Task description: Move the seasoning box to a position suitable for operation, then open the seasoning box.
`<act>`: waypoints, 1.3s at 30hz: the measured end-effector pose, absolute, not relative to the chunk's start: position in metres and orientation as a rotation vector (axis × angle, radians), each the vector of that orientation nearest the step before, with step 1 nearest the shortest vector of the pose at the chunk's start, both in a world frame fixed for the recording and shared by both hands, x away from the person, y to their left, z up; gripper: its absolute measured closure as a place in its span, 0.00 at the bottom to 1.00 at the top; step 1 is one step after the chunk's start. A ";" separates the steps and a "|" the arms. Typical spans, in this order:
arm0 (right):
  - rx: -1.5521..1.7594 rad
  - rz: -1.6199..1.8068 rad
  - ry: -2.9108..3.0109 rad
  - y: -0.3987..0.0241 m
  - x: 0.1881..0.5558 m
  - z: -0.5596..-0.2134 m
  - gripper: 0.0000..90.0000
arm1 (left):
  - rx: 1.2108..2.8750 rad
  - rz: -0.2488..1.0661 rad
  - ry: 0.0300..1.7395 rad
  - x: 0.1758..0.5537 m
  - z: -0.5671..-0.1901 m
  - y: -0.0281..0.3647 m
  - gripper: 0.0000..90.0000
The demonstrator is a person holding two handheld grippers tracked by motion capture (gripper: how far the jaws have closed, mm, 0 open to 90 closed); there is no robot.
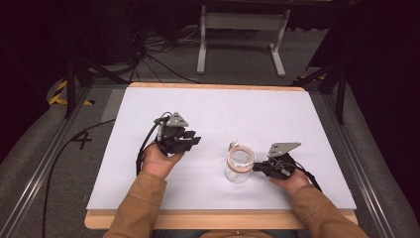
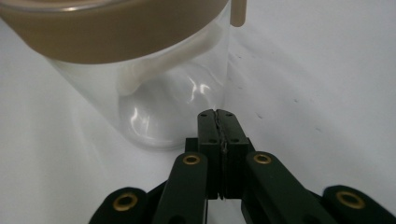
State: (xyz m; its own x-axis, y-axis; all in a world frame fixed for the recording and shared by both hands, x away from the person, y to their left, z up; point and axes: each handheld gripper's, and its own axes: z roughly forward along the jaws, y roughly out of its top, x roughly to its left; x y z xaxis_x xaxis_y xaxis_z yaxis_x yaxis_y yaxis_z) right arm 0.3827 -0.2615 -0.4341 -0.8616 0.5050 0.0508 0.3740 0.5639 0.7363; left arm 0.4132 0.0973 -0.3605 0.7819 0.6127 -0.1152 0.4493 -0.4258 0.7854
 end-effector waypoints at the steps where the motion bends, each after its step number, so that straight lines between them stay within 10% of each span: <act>1: 0.738 1.178 2.628 -0.261 0.382 -0.434 1.00 | 2.107 0.231 0.783 0.414 -0.360 0.097 0.79; 39: 0.749 1.252 2.606 -0.266 0.375 -0.425 1.00 | 2.052 0.121 0.613 0.411 -0.331 0.083 0.93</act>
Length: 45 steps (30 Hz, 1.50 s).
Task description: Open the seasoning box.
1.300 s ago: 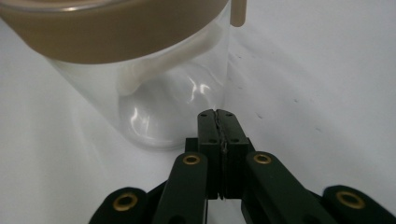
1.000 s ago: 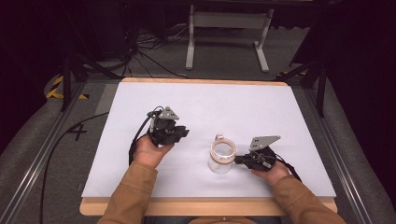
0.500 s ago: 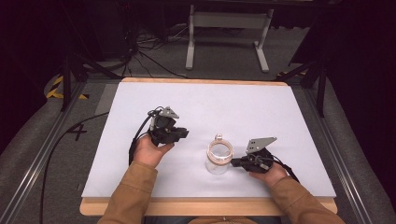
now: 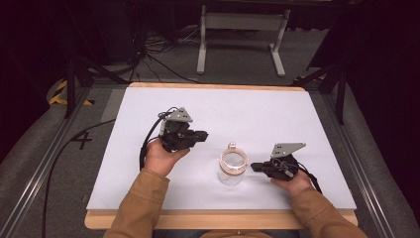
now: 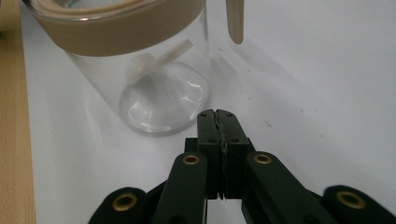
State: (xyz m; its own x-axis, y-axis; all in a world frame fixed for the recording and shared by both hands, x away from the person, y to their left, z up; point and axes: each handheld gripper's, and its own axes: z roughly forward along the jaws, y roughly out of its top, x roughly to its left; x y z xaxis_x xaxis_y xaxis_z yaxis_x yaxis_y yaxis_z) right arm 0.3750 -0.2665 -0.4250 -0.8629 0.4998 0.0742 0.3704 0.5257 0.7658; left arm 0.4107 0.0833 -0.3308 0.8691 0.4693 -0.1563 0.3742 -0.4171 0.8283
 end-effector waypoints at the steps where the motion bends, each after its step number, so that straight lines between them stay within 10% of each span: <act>1: 0.752 1.250 2.605 -0.267 0.374 -0.425 1.00 | 2.047 0.123 0.594 0.411 -0.329 0.078 0.93; 21: 0.784 1.246 2.575 -0.281 0.349 -0.427 0.98 | 2.096 -0.118 0.518 0.446 -0.355 0.017 0.90; 45: 0.659 1.276 2.579 -0.260 0.334 -0.417 0.99 | 2.119 -0.116 0.534 0.451 -0.361 0.014 0.96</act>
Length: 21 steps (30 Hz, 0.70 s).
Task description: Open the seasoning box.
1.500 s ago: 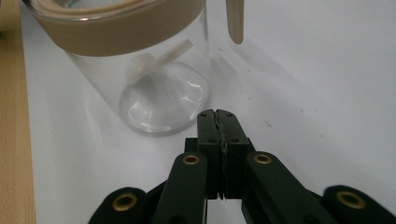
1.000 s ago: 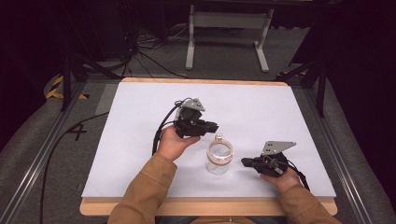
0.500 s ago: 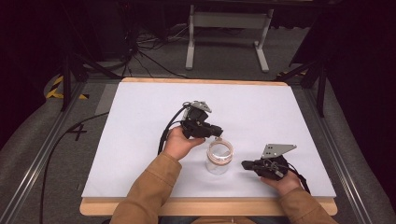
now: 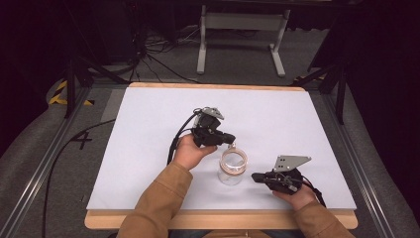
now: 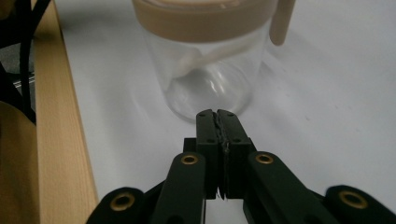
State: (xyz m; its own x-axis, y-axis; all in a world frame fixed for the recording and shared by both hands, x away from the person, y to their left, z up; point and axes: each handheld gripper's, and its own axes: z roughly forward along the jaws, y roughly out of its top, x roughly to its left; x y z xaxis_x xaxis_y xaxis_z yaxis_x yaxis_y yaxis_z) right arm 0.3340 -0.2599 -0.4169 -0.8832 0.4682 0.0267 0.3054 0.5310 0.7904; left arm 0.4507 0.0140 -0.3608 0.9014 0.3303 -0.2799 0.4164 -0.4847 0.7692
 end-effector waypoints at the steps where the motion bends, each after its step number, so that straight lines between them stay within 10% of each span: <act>1: 0.645 1.283 2.575 -0.258 0.333 -0.415 0.99 | 2.119 -0.116 0.534 0.451 -0.361 0.014 0.96; 21: 0.542 1.344 2.523 -0.230 0.317 -0.390 0.99 | 2.086 -0.173 0.550 0.455 -0.364 0.016 0.96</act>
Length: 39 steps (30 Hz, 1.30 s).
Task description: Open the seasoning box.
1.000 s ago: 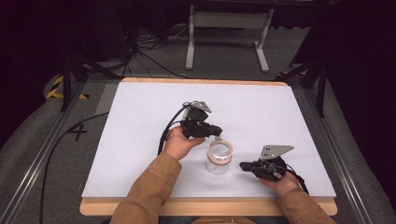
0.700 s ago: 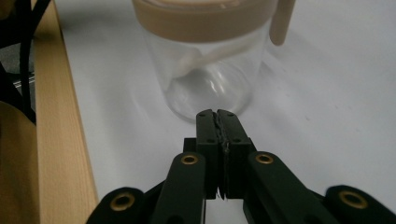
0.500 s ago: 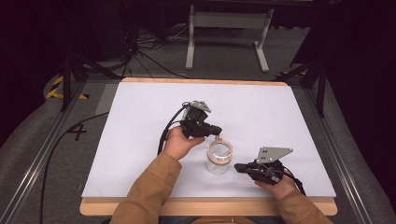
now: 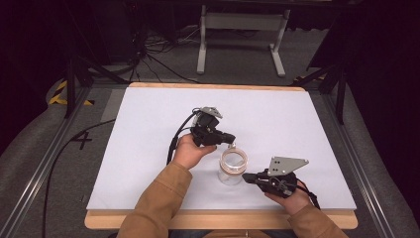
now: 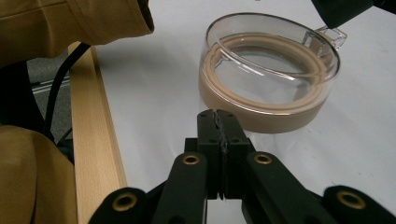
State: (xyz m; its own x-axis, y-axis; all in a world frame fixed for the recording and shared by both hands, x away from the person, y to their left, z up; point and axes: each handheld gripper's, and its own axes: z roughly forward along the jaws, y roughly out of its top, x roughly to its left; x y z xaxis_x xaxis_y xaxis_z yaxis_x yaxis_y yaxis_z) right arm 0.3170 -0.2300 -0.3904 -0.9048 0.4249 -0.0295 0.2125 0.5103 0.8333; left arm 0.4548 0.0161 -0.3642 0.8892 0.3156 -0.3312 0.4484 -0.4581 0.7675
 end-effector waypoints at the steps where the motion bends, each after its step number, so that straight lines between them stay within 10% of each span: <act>1: 0.547 1.342 2.524 -0.229 0.317 -0.391 1.00 | 2.088 -0.172 0.550 0.455 -0.364 0.016 0.96; 39: 0.595 1.413 2.489 -0.224 0.323 -0.384 1.00 | 2.069 -0.094 0.605 0.453 -0.358 0.030 0.88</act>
State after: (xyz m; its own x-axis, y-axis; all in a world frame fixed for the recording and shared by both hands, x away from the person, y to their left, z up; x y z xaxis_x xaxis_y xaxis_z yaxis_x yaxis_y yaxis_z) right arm 0.3230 -0.2240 -0.3836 -0.8943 0.4473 0.0098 0.2378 0.4566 0.8573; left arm 0.4526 0.0298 -0.3577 0.8749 0.3812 -0.2985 0.4541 -0.4320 0.7792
